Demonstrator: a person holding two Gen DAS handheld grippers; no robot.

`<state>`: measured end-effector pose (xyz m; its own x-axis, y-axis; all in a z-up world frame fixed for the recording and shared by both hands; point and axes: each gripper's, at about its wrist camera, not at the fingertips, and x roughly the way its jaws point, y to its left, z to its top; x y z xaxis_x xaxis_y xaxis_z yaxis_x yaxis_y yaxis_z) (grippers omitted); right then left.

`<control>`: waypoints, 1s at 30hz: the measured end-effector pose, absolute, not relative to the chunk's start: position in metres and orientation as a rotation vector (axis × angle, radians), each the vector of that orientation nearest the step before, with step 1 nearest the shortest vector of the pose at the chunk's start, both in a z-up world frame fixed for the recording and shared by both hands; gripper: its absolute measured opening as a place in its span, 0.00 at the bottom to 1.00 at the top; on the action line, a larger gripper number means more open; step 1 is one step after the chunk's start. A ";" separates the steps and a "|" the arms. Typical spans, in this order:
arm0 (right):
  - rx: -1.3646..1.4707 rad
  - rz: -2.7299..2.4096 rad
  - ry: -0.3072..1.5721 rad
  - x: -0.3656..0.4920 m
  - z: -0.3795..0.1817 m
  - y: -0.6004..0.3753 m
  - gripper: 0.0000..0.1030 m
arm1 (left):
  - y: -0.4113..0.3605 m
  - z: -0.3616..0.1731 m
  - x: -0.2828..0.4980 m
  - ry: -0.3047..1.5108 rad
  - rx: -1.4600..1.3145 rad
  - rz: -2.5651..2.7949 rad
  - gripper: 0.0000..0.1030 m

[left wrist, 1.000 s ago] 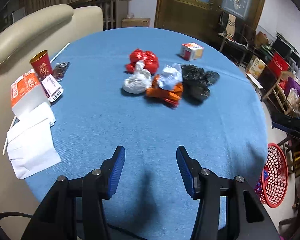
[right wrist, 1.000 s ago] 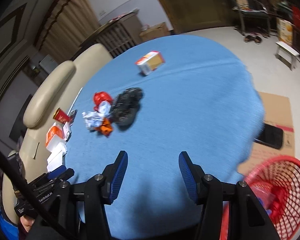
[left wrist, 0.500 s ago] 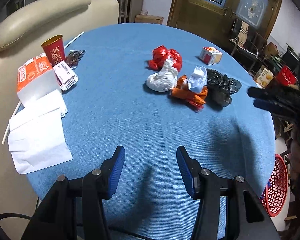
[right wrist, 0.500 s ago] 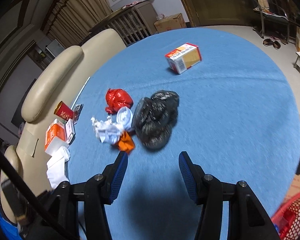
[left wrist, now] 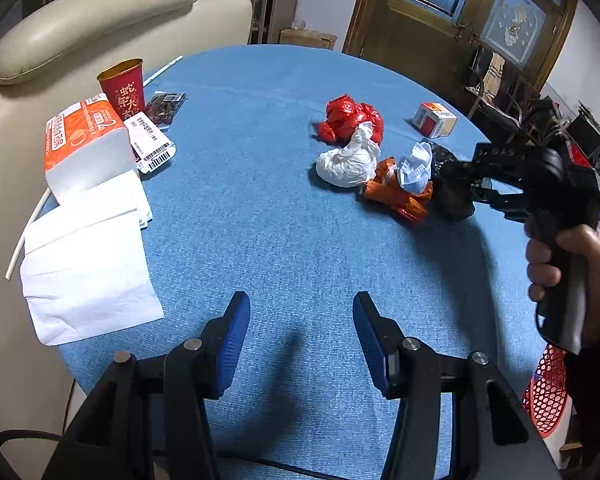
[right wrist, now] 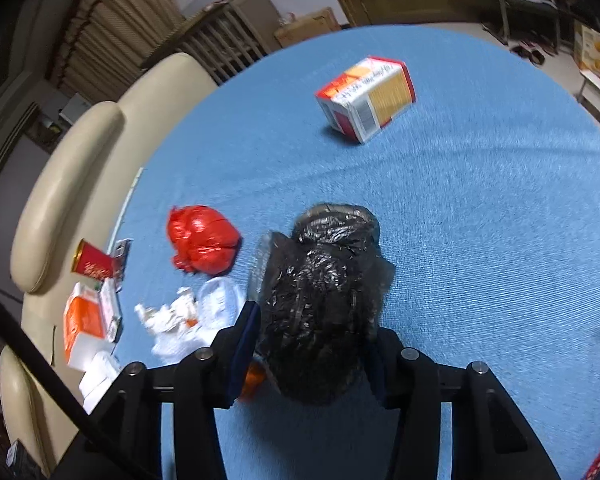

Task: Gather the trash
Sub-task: 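Grasp the black bag with the right gripper while the left gripper grasps the white-blue wrapper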

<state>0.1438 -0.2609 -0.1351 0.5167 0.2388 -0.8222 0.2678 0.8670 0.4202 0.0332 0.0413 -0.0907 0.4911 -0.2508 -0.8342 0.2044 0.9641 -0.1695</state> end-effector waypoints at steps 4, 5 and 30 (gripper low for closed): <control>0.538 -0.019 1.048 0.145 -0.144 -0.263 0.38 | 0.040 -0.091 0.036 1.025 -0.049 -0.278 0.53; 0.536 -0.017 1.043 0.143 -0.144 -0.264 0.38 | 0.039 -0.090 0.036 1.026 -0.049 -0.279 0.53; 0.491 0.035 1.026 0.031 -0.134 -0.293 0.36 | -0.073 -0.069 0.123 0.994 0.018 -0.457 0.53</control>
<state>0.0313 -0.2932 -0.1343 0.5274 0.2540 -0.8108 0.1978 0.8913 0.4079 0.1226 -0.0729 -0.0689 0.4590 -0.3629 -0.8109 0.3792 0.9055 -0.1906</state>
